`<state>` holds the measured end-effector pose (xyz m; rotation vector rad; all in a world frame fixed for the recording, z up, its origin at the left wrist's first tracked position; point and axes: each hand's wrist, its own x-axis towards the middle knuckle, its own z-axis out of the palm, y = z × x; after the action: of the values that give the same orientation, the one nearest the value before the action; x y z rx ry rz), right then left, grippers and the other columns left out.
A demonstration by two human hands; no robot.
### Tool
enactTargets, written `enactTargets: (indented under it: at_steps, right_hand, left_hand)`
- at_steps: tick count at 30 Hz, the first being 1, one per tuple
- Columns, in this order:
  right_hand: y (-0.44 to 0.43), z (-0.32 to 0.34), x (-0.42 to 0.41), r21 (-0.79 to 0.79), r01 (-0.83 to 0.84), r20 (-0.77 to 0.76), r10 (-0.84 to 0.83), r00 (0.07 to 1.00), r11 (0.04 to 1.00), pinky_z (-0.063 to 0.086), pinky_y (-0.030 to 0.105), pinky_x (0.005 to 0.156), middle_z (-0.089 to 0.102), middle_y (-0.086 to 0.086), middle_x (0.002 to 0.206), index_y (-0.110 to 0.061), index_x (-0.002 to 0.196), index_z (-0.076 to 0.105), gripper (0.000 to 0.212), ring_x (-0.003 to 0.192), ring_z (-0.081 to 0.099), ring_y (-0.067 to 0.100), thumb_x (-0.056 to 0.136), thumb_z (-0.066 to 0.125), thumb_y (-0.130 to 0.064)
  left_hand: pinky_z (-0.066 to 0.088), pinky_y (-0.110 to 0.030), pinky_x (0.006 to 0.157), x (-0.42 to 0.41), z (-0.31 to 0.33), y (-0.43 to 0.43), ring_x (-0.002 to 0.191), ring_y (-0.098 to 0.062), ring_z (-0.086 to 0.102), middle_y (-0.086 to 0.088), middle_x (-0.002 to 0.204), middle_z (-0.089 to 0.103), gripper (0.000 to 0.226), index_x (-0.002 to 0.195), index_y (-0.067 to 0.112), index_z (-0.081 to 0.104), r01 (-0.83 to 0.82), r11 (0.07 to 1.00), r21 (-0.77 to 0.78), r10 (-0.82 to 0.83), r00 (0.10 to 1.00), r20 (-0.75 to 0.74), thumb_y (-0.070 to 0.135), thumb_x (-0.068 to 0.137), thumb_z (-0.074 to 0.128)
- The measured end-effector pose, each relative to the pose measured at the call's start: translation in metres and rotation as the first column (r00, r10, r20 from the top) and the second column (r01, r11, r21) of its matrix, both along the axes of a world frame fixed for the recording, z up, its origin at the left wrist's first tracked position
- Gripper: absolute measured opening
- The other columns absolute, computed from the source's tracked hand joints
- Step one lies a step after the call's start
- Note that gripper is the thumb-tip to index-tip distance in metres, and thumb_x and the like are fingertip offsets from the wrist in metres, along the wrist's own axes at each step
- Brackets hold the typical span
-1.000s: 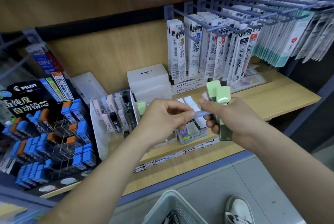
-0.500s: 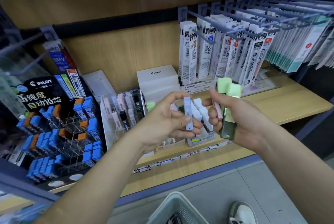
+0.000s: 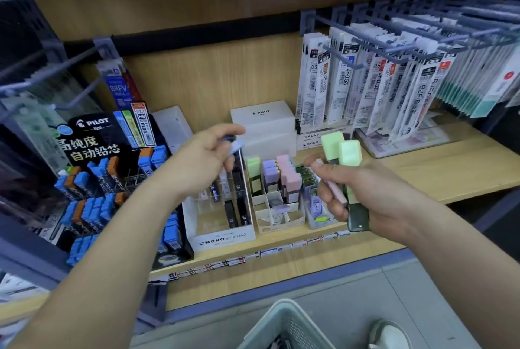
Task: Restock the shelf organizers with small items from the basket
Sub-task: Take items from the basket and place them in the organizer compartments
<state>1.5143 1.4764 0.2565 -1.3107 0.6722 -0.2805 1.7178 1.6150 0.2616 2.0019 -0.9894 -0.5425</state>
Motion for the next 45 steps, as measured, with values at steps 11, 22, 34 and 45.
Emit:
enactTargets:
  at_steps: [11, 22, 34, 45]
  right_hand:
    - [0.026, -0.002, 0.031, -0.093, -0.068, 0.036, 0.072, 0.997, 0.993, 0.037, 0.022, 0.042, 0.064, 0.009, 0.066, -0.005, 0.091, 0.065, 0.021, 0.04, 0.042, 0.014, 0.092, 0.062, -0.026]
    - [0.034, -0.007, 0.053, -0.009, -0.068, 0.015, 0.068, 0.998, 0.998, 0.038, 0.022, 0.042, 0.066, 0.007, 0.065, -0.009, 0.094, 0.066, 0.017, 0.04, 0.043, 0.012, 0.091, 0.065, -0.026]
    - [0.039, -0.009, 0.065, -0.003, -0.098, -0.005, 0.098, 0.995, 0.995, 0.037, 0.019, 0.042, 0.065, 0.006, 0.065, -0.002, 0.098, 0.067, 0.024, 0.04, 0.044, 0.013, 0.09, 0.066, -0.024]
    - [0.041, -0.005, 0.067, -0.027, -0.112, -0.011, 0.111, 0.994, 0.993, 0.039, 0.021, 0.043, 0.067, 0.006, 0.066, -0.008, 0.091, 0.068, 0.018, 0.041, 0.046, 0.012, 0.089, 0.067, -0.025]
  left_hand:
    - [0.056, -0.036, 0.074, 0.027, 0.004, 0.035, 0.079, -0.024, 0.066, -0.006, 0.095, 0.068, 0.019, 0.097, 0.023, 0.069, -0.288, 0.958, 0.008, 0.27, 0.907, 0.324, 0.008, 0.093, 0.057]
    - [0.044, -0.017, 0.088, 0.032, -0.008, 0.036, 0.096, -0.013, 0.064, -0.001, 0.11, 0.07, 0.023, 0.114, 0.02, 0.07, -0.316, 0.947, 0.061, 0.249, 0.84, 0.481, 0.017, 0.092, 0.061]
    - [0.052, -0.038, 0.084, 0.042, -0.021, 0.046, 0.095, -0.03, 0.064, -0.009, 0.1, 0.071, 0.017, 0.103, 0.011, 0.074, -0.324, 0.946, -0.021, 0.235, 0.639, 0.732, 0.013, 0.088, 0.066]
    - [0.043, -0.02, 0.086, 0.046, -0.023, 0.028, 0.094, -0.022, 0.067, -0.006, 0.105, 0.072, 0.02, 0.107, 0.014, 0.073, -0.31, 0.938, -0.156, 0.331, 0.661, 0.673, 0.016, 0.089, 0.066]
